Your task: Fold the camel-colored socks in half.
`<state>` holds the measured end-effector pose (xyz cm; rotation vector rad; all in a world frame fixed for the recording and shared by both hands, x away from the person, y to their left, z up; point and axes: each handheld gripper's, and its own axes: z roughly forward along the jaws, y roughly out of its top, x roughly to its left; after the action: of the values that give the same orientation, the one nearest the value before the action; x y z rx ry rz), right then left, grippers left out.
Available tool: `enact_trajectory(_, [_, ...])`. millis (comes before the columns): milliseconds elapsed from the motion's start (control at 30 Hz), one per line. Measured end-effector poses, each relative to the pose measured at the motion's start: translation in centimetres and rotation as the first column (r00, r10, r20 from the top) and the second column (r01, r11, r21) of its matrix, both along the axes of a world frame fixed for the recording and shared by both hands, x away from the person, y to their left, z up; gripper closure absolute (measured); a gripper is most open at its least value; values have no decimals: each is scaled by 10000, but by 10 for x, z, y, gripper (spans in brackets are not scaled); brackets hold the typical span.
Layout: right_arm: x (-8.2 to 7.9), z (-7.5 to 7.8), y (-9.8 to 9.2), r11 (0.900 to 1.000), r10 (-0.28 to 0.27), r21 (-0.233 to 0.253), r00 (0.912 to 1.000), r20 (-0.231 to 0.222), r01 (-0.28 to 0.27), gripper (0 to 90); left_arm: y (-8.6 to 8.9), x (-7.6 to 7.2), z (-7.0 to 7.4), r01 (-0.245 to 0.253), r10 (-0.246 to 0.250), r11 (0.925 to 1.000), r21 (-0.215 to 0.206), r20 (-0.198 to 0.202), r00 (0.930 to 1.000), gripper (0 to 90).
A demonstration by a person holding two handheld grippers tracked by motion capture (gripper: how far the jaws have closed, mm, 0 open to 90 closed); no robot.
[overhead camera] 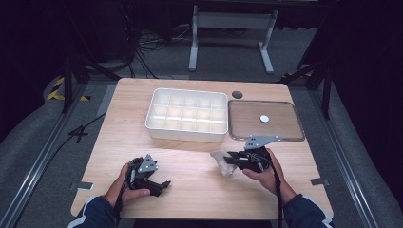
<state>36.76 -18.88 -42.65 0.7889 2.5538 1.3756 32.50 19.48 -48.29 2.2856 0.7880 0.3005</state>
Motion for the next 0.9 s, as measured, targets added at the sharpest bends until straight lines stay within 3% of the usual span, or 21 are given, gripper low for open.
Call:
enact_trajectory(167, [0,8,-1,9998,-124,128,9995,307,120,761,0,0,0,-4,4,10000,-1,-3,10000,98])
enact_trajectory(200, [1,14,-2,9997,-208,151,9981,585,199,761,0,0,0,-5,5,10000,-2,-6,10000,98])
enact_trajectory(500, [12,37,-1,9986,-464,312,9897,1354,425,762,0,0,0,3,-3,10000,0,-13,10000,101])
enact_trajectory(733, [26,58,10,9986,-465,-149,9769,2086,507,762,0,0,0,22,-22,10000,-15,5,10000,102])
enact_trajectory(900, [37,64,14,9976,-530,-331,9759,2116,614,761,-1,0,0,34,-34,10000,-12,3,10000,99])
